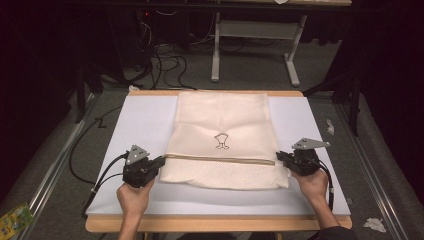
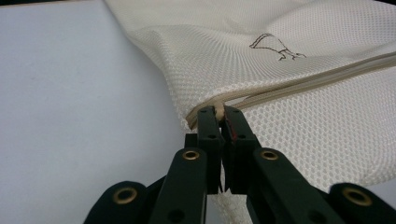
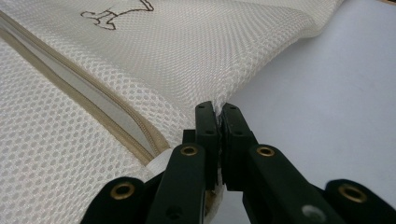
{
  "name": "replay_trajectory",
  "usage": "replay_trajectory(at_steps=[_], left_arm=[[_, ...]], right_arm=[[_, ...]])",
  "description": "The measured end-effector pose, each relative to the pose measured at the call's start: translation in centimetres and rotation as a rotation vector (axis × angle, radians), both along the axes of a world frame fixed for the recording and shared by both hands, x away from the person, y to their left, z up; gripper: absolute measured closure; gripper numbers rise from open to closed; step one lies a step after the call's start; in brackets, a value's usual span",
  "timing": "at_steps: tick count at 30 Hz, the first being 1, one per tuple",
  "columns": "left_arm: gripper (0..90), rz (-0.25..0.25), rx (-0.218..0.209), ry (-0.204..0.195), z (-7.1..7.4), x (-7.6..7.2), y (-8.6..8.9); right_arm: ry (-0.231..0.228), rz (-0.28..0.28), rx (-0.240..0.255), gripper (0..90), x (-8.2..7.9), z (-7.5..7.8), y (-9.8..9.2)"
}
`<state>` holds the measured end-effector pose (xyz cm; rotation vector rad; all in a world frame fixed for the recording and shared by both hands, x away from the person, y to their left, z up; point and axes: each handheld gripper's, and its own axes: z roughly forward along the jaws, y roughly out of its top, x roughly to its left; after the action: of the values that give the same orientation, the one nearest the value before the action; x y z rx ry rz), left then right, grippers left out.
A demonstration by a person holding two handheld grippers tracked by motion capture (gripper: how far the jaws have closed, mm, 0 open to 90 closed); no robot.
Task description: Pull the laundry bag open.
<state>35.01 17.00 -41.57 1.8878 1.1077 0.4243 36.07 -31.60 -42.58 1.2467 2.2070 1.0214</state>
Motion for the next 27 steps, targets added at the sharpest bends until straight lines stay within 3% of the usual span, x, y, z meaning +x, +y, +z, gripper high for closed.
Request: replay_trajectory(at_steps=[3, 6, 7, 13, 22, 27], left_arm=[[87.1, 0.002, 0.002, 0.004, -0.2, 0.1, 0.1], [87.1, 0.016, 0.031, 0.009, -0.5, 0.1, 0.1], [87.1, 0.013, 0.024, 0.027, -0.8, 0.2, 0.2], [87.2, 0.028, 0.052, 0.046, -1.3, 0.2, 0.5], [87.1, 0.021, 0.047, 0.057, -1.8, 0.0, 0.5], [87.0, 0.031, 0.022, 0.071, -2.3, 0.2, 0.8]], right_arm=[[0.000, 0.002, 0.000, 88.5, 0.0, -0.1, 0.0], [0.000, 0.002, -0.009, 88.6, 0.0, -0.2, 0.1], [0.005, 0.005, 0.003, 88.6, 0.1, -0.3, -0.1], [0.012, 0.003, 0.005, 88.6, 0.1, -0.4, 0.0], [0.005, -0.004, 0.013, 88.5, 0.0, -0.3, 0.0], [0.031, 0.004, 0.053, 88.3, 0.1, -0.9, 0.0]])
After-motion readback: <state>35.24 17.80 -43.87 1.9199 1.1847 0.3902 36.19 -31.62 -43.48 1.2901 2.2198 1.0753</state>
